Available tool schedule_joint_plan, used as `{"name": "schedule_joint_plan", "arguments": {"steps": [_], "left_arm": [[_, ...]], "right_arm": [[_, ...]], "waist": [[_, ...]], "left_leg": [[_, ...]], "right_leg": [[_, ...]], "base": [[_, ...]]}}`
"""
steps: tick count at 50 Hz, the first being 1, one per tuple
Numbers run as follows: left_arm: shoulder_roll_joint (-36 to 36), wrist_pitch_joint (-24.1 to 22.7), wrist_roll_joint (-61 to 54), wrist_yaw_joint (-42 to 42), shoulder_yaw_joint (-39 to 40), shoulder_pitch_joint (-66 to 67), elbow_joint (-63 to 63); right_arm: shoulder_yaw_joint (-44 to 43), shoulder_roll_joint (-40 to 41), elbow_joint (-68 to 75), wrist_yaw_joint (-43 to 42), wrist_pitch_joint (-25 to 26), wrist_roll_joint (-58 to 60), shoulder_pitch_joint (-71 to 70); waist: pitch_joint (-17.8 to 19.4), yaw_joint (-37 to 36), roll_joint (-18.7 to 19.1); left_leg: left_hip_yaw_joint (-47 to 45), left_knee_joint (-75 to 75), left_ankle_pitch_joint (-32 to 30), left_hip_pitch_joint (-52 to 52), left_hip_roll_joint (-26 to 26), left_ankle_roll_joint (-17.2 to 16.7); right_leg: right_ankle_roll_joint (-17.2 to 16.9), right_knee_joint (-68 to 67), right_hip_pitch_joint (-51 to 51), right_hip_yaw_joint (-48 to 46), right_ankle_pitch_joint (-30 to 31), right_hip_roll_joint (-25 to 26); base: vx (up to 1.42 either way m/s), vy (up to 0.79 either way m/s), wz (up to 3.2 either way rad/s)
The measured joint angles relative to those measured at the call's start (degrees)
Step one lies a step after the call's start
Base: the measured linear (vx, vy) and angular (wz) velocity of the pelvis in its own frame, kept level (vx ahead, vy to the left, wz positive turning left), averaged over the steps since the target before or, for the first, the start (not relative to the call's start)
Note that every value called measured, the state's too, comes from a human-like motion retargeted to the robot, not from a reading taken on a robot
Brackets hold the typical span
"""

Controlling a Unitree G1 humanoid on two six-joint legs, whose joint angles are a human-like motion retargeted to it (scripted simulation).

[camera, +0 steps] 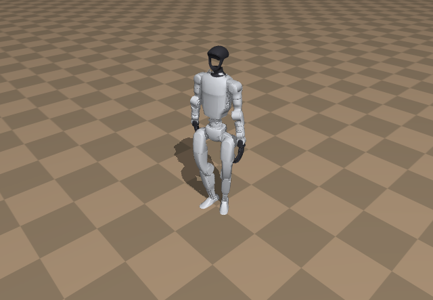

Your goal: In place motions

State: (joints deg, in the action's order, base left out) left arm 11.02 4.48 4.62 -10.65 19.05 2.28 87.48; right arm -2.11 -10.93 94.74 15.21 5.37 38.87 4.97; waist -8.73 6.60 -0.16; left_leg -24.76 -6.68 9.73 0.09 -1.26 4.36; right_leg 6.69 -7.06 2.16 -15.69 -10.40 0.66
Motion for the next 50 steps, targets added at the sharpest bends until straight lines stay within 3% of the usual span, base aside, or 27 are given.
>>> {"name": "schedule_joint_plan", "arguments": {"steps": [2, 3, 5, 7, 13, 17, 23, 30, 35, 38, 42, 43, 45, 47, 50], "left_arm": [[-0.8, -0.3, -0.4, -0.3, 0.1, -0.1, 0.3], [-1.0, -0.3, -0.6, -0.4, 0.6, -0.7, 0.7], [-1.4, -0.3, -0.7, -0.4, 1.1, -2.5, 1.4], [-1.4, -0.3, -0.9, -1.0, -1.5, -3.9, 0.8], [-1.4, -1.0, 1.5, -0.7, -3.9, -2.6, -2.0], [-2.2, -0.8, 0.9, -2.0, -1.4, 0.6, 0.9], [-2.8, 0.7, 1.3, -5.0, -0.1, 3.5, 5.2], [-2.8, 0.6, 2.8, -5.2, 1.5, 5.3, 6.2], [-2.1, 0.9, 1.2, -5.0, 2.2, 4.1, 5.9], [-1.1, 1.2, 1.0, -4.2, 2.3, 2.7, 6.4], [0.0, 0.9, 0.5, -3.7, 2.2, 0.9, 4.9], [0.6, 0.7, 0.3, -3.8, 1.3, 0.6, 4.6], [1.3, 0.7, -0.2, -3.9, -0.2, -0.5, 4.6], [2.0, 1.1, 0.1, -3.6, -1.0, -2.9, 5.5], [2.5, 1.9, 0.8, -3.1, -3.2, -5.6, 5.7]], "right_arm": [[0.0, -0.2, 1.1, -0.4, 1.2, 0.4, -0.3], [0.2, 0.2, 1.1, -0.7, 1.9, 0.4, -0.9], [0.1, 0.9, 0.5, -1.7, 2.1, -0.4, -2.0], [-0.1, 1.1, -0.4, -0.9, 0.4, -2.6, -2.4], [2.6, 2.7, -3.9, 2.7, -0.5, 0.0, -4.3], [5.8, 3.9, -8.1, 3.3, -2.5, 6.0, -5.1], [7.0, 4.7, -13.3, 4.1, -6.1, 6.5, -5.3], [4.8, 3.6, -11.4, 3.3, -5.7, 4.3, -4.6], [3.1, 2.1, -7.9, 1.3, -4.2, 4.6, -4.2], [1.9, 1.7, -6.4, 0.2, -3.5, 4.8, -3.3], [0.6, 1.0, -5.2, 0.1, -3.5, 3.5, -3.4], [-0.4, 1.4, -5.3, 0.3, -3.6, 2.8, -3.0], [-1.9, 2.0, -5.7, 0.6, -3.9, -0.1, -1.9], [-2.3, 1.5, -5.3, 0.5, -4.3, -2.8, -2.2], [-3.2, 1.4, -4.9, -0.1, -4.1, -4.5, -1.0]], "waist": [[-2.5, 4.7, 2.7], [-2.9, 6.7, 3.1], [-2.4, 8.3, 3.9], [-0.8, 7.7, 3.6], [1.5, 0.1, 1.0], [0.0, 1.2, 1.7], [1.1, 1.0, 1.5], [0.7, 0.9, 2.6], [1.7, 0.5, 4.6], [2.1, 2.3, 4.1], [3.7, -3.5, -2.3], [4.6, -0.6, -1.4], [7.7, 10.8, 5.3], [8.1, 10.5, 2.8], [11.0, 15.0, 5.1]], "left_leg": [[16.5, 5.6, -4.3, -1.4, -1.7, -1.2], [14.2, 5.9, -4.9, -2.3, -0.3, -2.9], [12.0, 4.9, -4.8, -4.6, 0.3, -2.2], [19.3, 2.7, -4.1, -6.0, -1.6, -0.9], [13.6, 3.7, -3.4, -3.0, -3.2, 0.1], [12.8, 3.8, -2.9, -3.4, -3.2, 0.5], [13.0, 2.8, -1.7, -2.1, -3.4, 1.3], [16.3, 0.2, -0.3, -2.6, -2.5, 1.9], [16.8, -1.8, 0.0, -3.3, 0.5, 1.5], [16.9, -1.8, -0.5, -2.9, 0.4, 1.5], [7.4, 0.5, -1.8, -0.7, -4.0, 1.4], [9.6, 0.2, -2.3, -0.4, -2.8, 1.2], [20.3, -3.7, -2.6, -2.7, 3.9, 0.7], [18.7, -3.4, -3.3, -3.1, 1.4, 1.6], [22.8, -5.0, -3.7, -4.0, 4.1, 1.7]], "right_leg": [[-0.7, 2.0, 0.3, -4.6, 0.2, 0.8], [-0.8, 2.5, 0.9, -6.1, 0.2, 0.7], [-1.2, 2.8, 2.1, -6.4, 0.8, 0.9], [-1.5, 3.3, 1.7, -7.6, 1.3, 0.5], [-1.5, 3.4, 0.7, -4.9, 2.4, -0.7], [-2.2, 3.7, 1.3, -4.7, 2.5, -0.7], [-2.7, 2.3, 0.4, -4.7, 1.5, -1.2], [-3.0, -6.6, 2.5, -6.3, -1.8, -2.1], [-4.7, -24.2, 11.8, -6.4, -1.3, -3.9], [-4.6, -19.7, 17.5, -7.9, -2.5, -5.7], [-3.9, -13.9, 31.5, 2.3, -6.1, -6.0], [-3.7, -11.6, 33.9, -0.6, -5.6, -6.9], [-2.6, -7.9, 38.2, -11.9, -2.8, -11.2], [-1.9, -9.3, 46.1, -6.3, -4.4, -13.7], [-1.0, -7.4, 53.3, -4.9, -3.4, -17.1]], "base": [[-0.02, -0.04, 1.23], [-0.22, -0.04, 1.03], [-0.28, 0.0, 0.54], [-0.19, 0.03, 0.05], [-0.07, 0.02, -0.75], [0.05, -0.05, -0.25], [0.02, -0.06, -0.08], [0.07, -0.05, 0.24], [-0.01, -0.07, 0.21], [-0.04, -0.12, 0.37], [-0.12, -0.15, -1.24], [-0.14, -0.15, 1.66], [-0.12, -0.11, 3.27], [-0.16, -0.06, 0.81], [-0.1, -0.02, 1.03]]}}
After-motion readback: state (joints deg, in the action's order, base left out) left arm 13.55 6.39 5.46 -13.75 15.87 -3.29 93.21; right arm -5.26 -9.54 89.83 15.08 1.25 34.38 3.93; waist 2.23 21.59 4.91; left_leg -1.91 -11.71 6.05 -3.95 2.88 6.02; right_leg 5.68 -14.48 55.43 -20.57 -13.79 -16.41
